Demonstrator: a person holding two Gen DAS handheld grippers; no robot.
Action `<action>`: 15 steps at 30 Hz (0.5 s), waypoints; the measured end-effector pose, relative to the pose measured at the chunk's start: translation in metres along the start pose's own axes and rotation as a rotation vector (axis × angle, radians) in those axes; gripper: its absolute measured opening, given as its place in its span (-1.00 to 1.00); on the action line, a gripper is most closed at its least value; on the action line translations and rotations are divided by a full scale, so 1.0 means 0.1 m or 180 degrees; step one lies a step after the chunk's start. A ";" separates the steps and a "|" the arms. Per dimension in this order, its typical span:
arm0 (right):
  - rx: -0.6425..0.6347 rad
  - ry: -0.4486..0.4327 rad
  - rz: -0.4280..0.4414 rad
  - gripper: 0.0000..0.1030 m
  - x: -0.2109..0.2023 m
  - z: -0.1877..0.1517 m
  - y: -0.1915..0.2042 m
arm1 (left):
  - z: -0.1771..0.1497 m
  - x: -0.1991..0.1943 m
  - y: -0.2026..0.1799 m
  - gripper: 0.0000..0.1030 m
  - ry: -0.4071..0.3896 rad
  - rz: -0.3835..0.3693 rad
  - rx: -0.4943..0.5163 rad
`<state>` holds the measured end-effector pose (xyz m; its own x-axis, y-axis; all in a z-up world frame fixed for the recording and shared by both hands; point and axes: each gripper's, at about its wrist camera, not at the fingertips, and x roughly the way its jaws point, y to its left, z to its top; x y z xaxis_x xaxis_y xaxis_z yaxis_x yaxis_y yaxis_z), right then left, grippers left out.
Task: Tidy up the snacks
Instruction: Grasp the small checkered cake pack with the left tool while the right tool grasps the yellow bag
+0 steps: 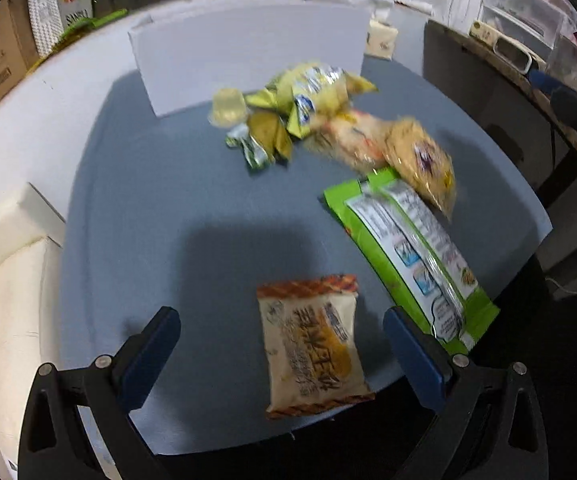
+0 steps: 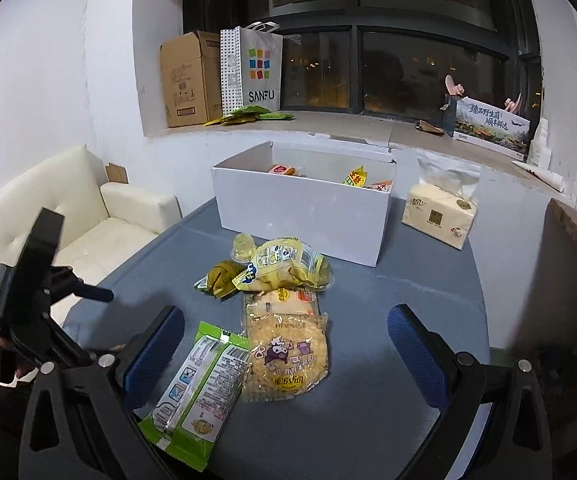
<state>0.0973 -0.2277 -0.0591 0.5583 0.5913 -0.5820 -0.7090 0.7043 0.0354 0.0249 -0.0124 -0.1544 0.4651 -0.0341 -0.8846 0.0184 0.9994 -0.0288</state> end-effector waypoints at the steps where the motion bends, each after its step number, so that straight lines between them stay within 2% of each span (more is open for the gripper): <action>1: -0.0022 0.0001 -0.0012 1.00 0.00 -0.01 0.01 | -0.02 0.02 -0.01 1.00 0.0042 0.0015 0.0001; 5: -0.0054 0.0021 -0.0019 1.00 0.01 -0.03 0.05 | -0.08 0.09 -0.01 0.99 0.0154 -0.0047 -0.0009; 8: -0.0058 0.0031 -0.0030 1.00 0.02 -0.04 0.05 | -0.11 0.09 0.01 0.56 0.0117 -0.0070 -0.0031; 10: -0.0056 0.0050 -0.0043 1.00 0.04 -0.05 0.06 | -0.09 0.04 0.03 -0.05 0.0073 -0.0028 -0.0001; 12: -0.0061 0.0066 -0.0054 1.00 0.05 -0.06 0.06 | -0.08 0.03 0.05 -0.08 0.0051 -0.0137 -0.0069; 14: -0.0067 0.0078 -0.0054 1.00 0.06 -0.07 0.06 | -0.07 -0.03 0.08 -0.17 -0.0084 -0.0123 -0.0076; 15: -0.0062 0.0080 -0.0058 1.00 0.07 -0.07 0.05 | -0.06 -0.12 0.09 -0.19 -0.0231 -0.0139 -0.0091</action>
<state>0.0941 -0.2229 -0.0688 0.5604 0.5682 -0.6026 -0.7073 0.7069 0.0088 0.0144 -0.0031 -0.1467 0.5273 -0.0766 -0.8462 0.0151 0.9966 -0.0808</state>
